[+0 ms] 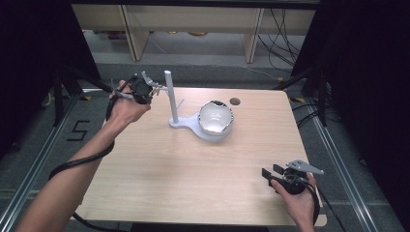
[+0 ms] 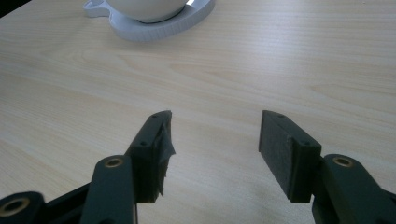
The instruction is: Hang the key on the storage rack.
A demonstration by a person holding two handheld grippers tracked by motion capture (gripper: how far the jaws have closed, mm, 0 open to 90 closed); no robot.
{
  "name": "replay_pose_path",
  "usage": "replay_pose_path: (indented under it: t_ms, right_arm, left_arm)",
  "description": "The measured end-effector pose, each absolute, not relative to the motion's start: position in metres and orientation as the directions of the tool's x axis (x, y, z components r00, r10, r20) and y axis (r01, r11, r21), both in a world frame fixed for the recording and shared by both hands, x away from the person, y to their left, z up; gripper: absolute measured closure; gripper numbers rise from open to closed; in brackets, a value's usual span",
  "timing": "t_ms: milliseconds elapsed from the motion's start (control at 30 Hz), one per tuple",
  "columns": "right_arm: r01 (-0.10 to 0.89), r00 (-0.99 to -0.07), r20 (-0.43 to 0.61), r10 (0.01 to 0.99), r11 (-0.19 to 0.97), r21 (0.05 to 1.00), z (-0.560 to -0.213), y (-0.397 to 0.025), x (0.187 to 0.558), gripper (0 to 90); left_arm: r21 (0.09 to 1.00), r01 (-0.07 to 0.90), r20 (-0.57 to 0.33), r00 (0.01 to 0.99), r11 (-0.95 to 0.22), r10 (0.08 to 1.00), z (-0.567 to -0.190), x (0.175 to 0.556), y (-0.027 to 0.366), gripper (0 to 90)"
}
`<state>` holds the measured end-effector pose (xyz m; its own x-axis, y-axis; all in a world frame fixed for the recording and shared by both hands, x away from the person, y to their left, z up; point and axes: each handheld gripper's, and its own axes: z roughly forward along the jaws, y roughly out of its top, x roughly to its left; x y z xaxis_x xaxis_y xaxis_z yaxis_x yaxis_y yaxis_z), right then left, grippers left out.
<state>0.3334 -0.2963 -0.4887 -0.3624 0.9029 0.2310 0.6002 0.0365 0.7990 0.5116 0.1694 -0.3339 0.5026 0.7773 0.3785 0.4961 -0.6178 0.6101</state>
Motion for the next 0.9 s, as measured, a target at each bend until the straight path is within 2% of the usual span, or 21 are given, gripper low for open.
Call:
replay_pose_path:
  t_ms: [200,467,500,900]
  right_arm:
    - [0.602,-0.357,0.224,0.907,0.041,0.797,-0.489,-0.296,0.334,44.7]
    - [0.617,-0.365,0.235,0.901,0.045,0.785,-0.489,-0.296,0.333,44.4]
    - [0.602,-0.393,0.209,0.896,0.079,0.795,-0.489,-0.300,0.335,44.3]
    - [0.598,-0.382,0.201,0.902,0.076,0.798,-0.490,-0.300,0.335,44.2]
  left_arm:
    - [0.632,0.479,0.377,0.495,-0.609,0.782,-0.338,0.511,0.171,85.3]
    - [0.685,0.473,0.323,0.484,-0.554,0.813,-0.345,0.513,0.177,85.4]
    - [0.684,0.471,0.326,0.486,-0.557,0.811,-0.345,0.514,0.178,85.3]
    - [0.664,0.453,0.354,0.509,-0.594,0.784,-0.340,0.522,0.179,85.3]
